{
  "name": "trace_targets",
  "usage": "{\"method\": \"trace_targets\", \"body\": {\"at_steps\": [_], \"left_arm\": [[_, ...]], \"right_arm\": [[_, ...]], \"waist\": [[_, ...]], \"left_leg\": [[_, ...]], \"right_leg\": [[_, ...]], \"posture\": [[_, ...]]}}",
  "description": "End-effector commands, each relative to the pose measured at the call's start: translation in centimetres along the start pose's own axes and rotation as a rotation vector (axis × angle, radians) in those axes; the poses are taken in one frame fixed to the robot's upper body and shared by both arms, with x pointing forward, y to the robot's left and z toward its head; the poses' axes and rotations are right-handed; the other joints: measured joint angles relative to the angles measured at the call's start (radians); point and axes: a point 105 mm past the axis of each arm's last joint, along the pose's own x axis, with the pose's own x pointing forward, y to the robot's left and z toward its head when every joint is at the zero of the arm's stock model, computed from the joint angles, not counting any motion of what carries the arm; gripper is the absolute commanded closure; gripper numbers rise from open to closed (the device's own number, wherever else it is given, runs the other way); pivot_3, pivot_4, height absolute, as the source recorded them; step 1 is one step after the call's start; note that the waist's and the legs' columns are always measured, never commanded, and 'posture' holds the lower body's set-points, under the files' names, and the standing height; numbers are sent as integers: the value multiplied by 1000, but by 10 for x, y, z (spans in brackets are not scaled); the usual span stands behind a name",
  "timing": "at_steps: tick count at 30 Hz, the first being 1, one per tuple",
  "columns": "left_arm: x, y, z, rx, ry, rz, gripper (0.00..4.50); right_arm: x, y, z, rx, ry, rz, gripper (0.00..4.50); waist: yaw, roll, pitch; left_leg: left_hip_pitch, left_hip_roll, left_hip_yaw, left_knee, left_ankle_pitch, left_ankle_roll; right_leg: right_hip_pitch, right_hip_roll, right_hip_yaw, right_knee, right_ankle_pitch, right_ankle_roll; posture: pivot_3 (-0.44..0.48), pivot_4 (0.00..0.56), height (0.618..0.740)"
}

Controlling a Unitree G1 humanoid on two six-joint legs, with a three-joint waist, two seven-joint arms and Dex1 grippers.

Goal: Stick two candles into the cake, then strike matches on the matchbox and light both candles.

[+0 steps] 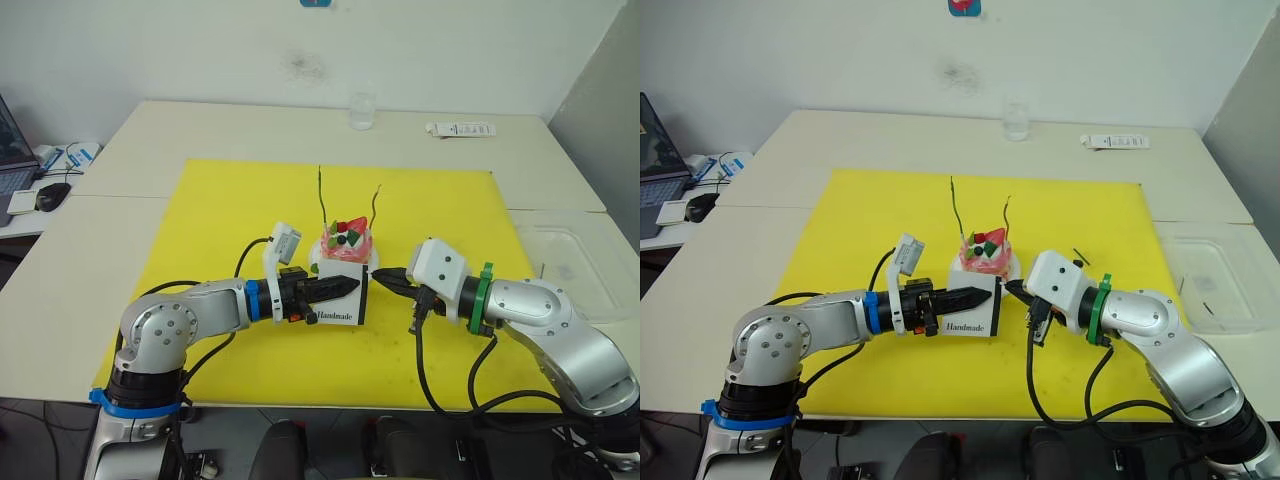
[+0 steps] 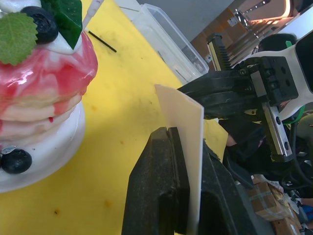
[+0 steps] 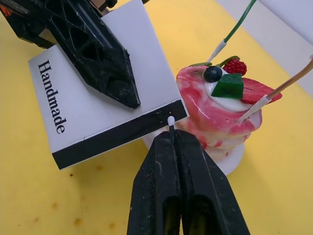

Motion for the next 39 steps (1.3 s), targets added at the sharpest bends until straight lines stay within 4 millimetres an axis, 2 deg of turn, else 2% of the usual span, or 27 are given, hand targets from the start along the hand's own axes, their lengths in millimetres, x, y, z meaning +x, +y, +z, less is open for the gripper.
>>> {"method": "trace_targets", "body": {"at_steps": [1, 5, 9, 13, 18, 25, 30, 34, 39], "left_arm": [[3, -17, 2, 50, 5, -82, 4500], [-5, -20, -11, 40, 92, -102, 4500], [-31, -14, -25, 4, 188, -60, 4500], [-44, -10, -25, -1, 211, -24, 4500], [-43, -3, -10, 20, 141, 6, 4500], [-46, 2, -6, 25, 112, 33, 4500], [-49, 4, -7, 21, 106, 52, 4500], [-49, 4, -9, 20, 106, 55, 4500], [-50, 6, -10, 19, 99, 66, 4500]], "right_arm": [[0, 4, 1, -14, -10, 12, 4487], [-2, -2, 0, -18, -9, -17, 4487], [-9, -16, -2, -27, 1, -68, 4487], [-13, -24, -1, -27, 3, -93, 4487], [-13, -23, 3, -30, 0, -90, 4487], [-11, -26, 21, -54, -32, -87, 4487], [-8, -29, 45, -83, -79, -76, 4487], [3, -33, 66, -127, -113, -98, 4487], [16, -38, 79, -170, -126, -146, 4487]], "waist": [[0, 0, 0], [-1, 0, 0], [-3, 0, 0], [0, 0, 0], [2, 0, 0], [1, 0, 0], [0, 0, 0], [0, 0, 0], [0, 0, 0]], "left_leg": [[0, 0, 0, 0, 0, 0], [0, 0, 0, 0, 0, 0], [0, 1, 0, 0, 0, 0], [0, 1, 0, 0, 0, 0], [0, 0, 1, 0, 0, 0], [0, 1, 0, 0, 0, 0], [0, 1, 0, 0, 0, 0], [0, 1, 0, 0, 0, 0], [0, 1, 0, 0, 0, 0]], "right_leg": [[0, 0, 0, 0, 0, 0], [0, 0, 0, 0, 0, 0], [0, 0, 0, 0, 0, 0], [0, 0, 0, 0, 0, 0], [0, -1, 0, 0, 0, 0], [0, -1, 0, 0, 0, 0], [-1, -1, 0, 0, 0, 0], [-1, -1, 0, 0, 0, 0], [-1, -2, 0, 1, 0, 0]], "posture": [[0, 150, 740], [0, 150, 740], [0, 150, 740], [0, 150, 740], [0, 150, 740], [0, 150, 740], [0, 150, 740], [0, 150, 740], [0, 150, 740]]}}
